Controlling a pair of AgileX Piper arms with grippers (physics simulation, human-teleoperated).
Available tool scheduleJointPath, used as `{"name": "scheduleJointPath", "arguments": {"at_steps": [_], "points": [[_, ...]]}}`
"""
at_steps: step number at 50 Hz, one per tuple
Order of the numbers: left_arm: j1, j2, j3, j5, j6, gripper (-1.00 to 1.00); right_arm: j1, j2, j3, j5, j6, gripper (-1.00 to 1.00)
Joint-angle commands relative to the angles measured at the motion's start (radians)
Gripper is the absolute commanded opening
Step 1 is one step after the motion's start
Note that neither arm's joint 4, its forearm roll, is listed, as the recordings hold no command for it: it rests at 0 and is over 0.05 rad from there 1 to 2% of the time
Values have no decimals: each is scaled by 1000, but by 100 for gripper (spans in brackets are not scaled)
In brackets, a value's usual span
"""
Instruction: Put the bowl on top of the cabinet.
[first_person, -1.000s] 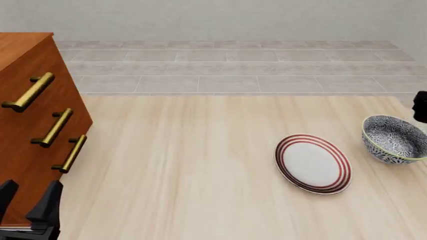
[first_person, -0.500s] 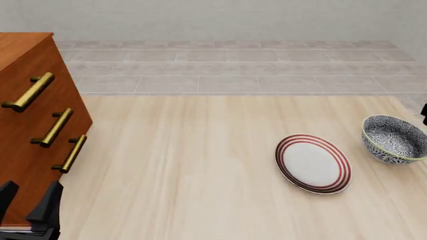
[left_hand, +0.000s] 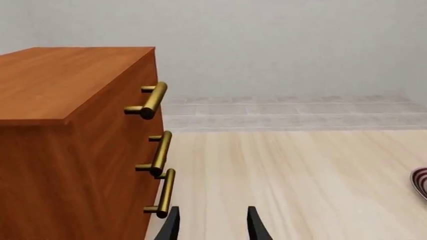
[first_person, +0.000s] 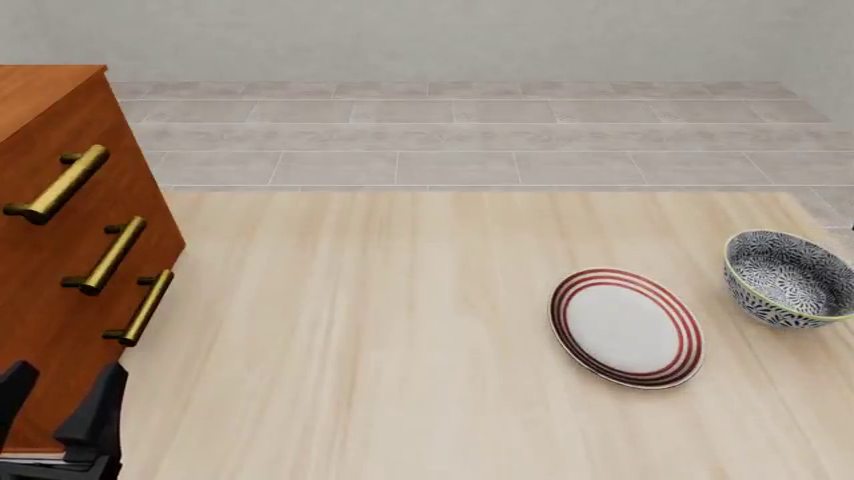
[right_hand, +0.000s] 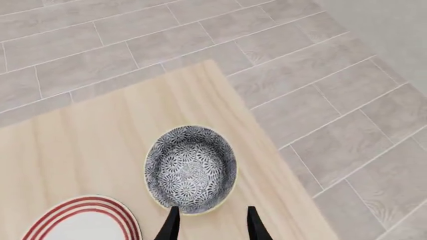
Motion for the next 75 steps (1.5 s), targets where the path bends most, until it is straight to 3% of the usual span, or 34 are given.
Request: {"name": "scheduleJointPath", "arguments": {"at_steps": [1, 6, 9, 25, 28, 75], "points": [[-1, 30, 0, -25, 8, 100, -16, 52, -34, -5, -11, 100], [-1, 47, 0, -40, 8, 100, -12, 77, -53, -3, 4, 100], [-1, 52, 0, -44, 8, 100, -16, 91, -62, -12, -23, 100], [-9, 24, 0, -17, 11, 100, -24, 193, -121, -18, 7, 100], [-8, 17, 0, -9, 11, 100, -14, 213, -133, -15, 36, 100], [-2, 86, 1, -59, 30, 100, -71, 512, -243, -75, 42, 100]]}}
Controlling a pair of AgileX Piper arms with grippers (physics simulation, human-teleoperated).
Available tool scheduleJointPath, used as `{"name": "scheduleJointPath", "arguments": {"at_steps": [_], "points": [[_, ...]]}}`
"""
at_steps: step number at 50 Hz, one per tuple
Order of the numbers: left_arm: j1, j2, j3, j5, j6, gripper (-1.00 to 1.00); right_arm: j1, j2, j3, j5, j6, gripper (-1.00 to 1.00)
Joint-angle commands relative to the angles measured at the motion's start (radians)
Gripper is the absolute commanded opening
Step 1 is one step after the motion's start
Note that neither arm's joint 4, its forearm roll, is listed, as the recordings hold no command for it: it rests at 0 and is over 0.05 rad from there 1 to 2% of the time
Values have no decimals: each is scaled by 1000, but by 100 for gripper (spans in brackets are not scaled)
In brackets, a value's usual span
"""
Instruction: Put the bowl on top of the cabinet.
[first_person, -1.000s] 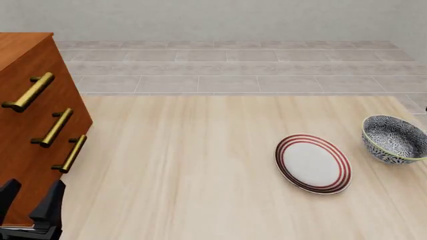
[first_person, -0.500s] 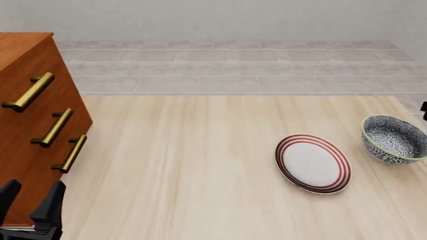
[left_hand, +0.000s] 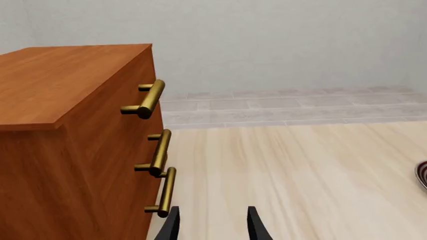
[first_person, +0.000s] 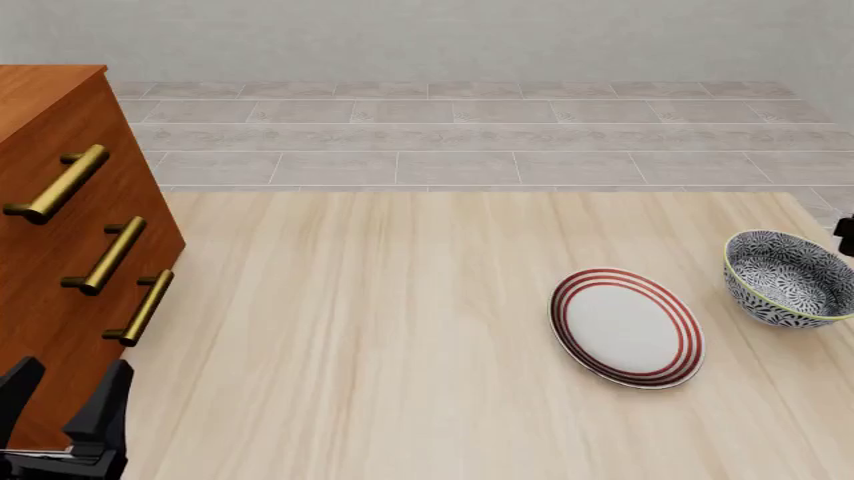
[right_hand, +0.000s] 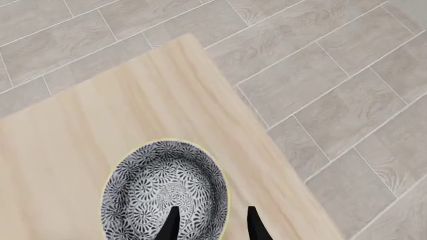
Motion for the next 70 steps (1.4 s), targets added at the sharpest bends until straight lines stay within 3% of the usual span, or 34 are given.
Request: {"name": "scheduleJointPath", "arguments": {"at_steps": [1, 24, 35, 70], "points": [[2, 25, 0, -19, 5, 100, -11, 65, -7, -25, 3, 100], [5, -6, -1, 17, 13, 100, -9, 149, 5, -62, -12, 100], [1, -5, -1, 18, 16, 100, -29, 182, 15, -81, -50, 100], [3, -16, 0, 28, 15, 100, -39, 232, 45, -115, -51, 100]]}}
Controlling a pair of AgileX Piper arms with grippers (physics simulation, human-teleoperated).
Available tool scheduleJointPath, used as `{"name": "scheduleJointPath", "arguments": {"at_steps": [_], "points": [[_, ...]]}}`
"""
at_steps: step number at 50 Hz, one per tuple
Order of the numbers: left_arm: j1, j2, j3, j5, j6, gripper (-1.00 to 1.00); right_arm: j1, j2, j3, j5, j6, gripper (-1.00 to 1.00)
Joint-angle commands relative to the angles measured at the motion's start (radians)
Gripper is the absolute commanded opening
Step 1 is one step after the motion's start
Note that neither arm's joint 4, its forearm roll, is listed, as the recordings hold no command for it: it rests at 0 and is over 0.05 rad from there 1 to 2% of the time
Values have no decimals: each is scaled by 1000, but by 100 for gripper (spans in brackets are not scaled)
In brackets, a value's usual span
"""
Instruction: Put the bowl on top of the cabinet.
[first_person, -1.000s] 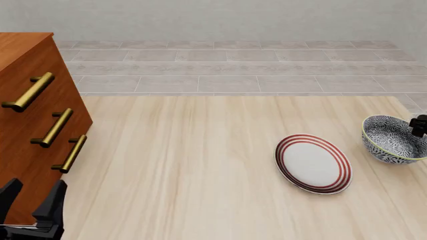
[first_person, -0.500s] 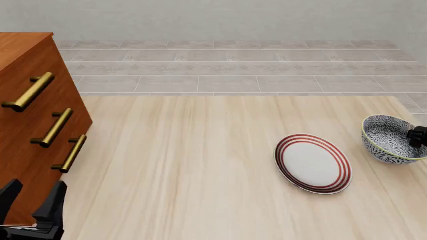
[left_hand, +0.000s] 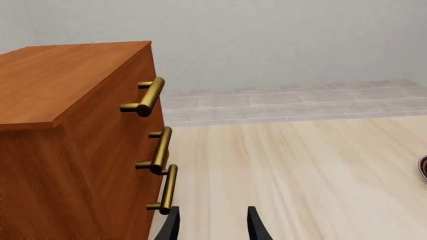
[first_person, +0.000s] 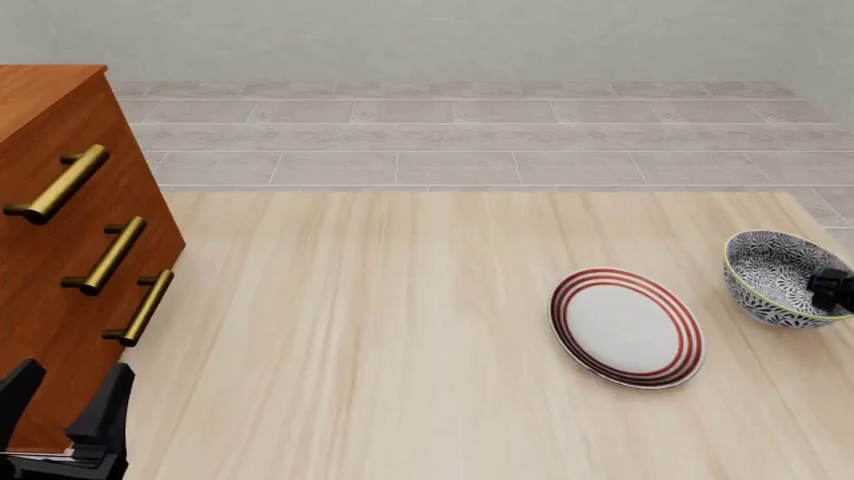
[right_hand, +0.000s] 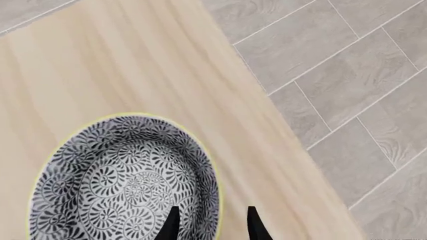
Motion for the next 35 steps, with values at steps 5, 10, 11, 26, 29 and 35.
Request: {"name": "scheduleJointPath", "arguments": {"at_steps": [5, 10, 11, 26, 29, 35], "points": [[2, 0, 0, -2, -2, 100, -2, 22, 10, -11, -4, 100], [4, 6, 0, -9, -3, 100, 2, 26, 14, -16, 3, 100], [3, 7, 0, -9, -2, 100, 1, 29, 16, -20, 3, 100], [4, 7, 0, -9, -1, 100, 14, 39, 19, -22, 23, -100], [3, 6, 0, -9, 0, 100, 17, 31, 17, -18, 21, -100], [0, 9, 0, -10, 1, 100, 14, 21, 12, -12, 29, -100]]}}
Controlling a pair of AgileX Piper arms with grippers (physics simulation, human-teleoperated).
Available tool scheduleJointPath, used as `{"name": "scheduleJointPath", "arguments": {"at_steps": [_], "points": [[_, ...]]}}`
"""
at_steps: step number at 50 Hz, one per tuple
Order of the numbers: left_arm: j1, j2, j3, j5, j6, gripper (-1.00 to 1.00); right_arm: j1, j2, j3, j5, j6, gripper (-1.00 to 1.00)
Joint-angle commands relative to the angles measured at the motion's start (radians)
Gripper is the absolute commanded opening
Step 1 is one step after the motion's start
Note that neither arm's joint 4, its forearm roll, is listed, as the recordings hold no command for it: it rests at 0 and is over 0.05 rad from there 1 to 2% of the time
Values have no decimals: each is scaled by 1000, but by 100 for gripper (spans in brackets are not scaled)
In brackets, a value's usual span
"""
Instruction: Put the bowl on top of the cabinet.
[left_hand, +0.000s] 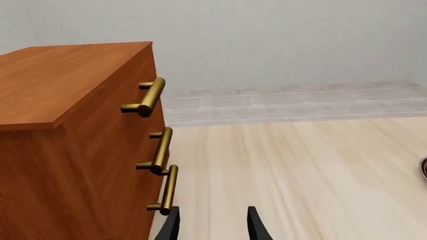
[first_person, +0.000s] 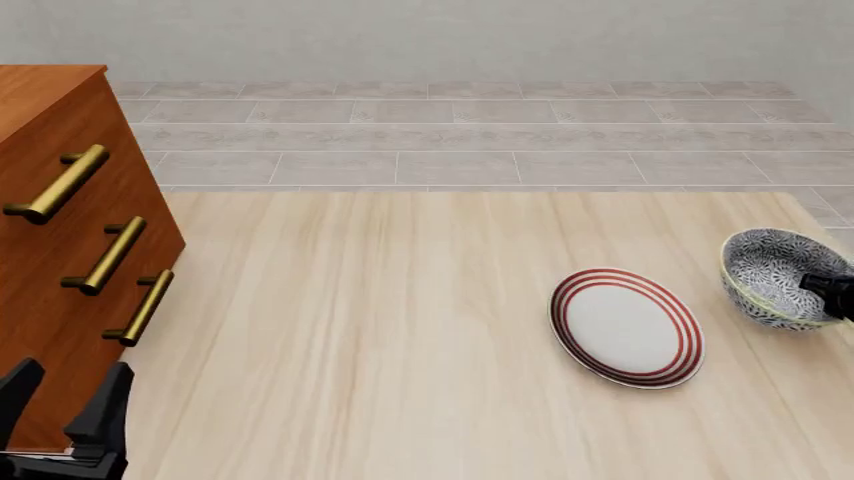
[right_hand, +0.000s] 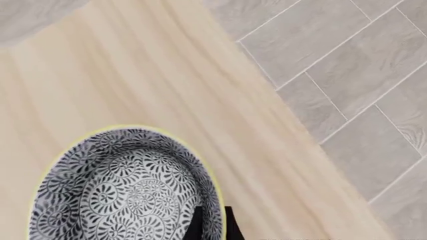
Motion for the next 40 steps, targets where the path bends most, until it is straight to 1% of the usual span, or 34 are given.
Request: {"name": "scheduleJointPath", "arguments": {"at_steps": [1, 13, 17, 40], "points": [[-4, 3, 0, -2, 2, 100, 4, -1, 5, 9, 13, -100], [-3, -1, 0, -2, -3, 100, 2, -44, -3, 32, 22, -100], [-4, 3, 0, -6, -3, 100, 19, -83, -6, 49, 33, -100], [-11, -2, 0, -3, -5, 100, 45, -182, -36, 103, 38, -100]]}}
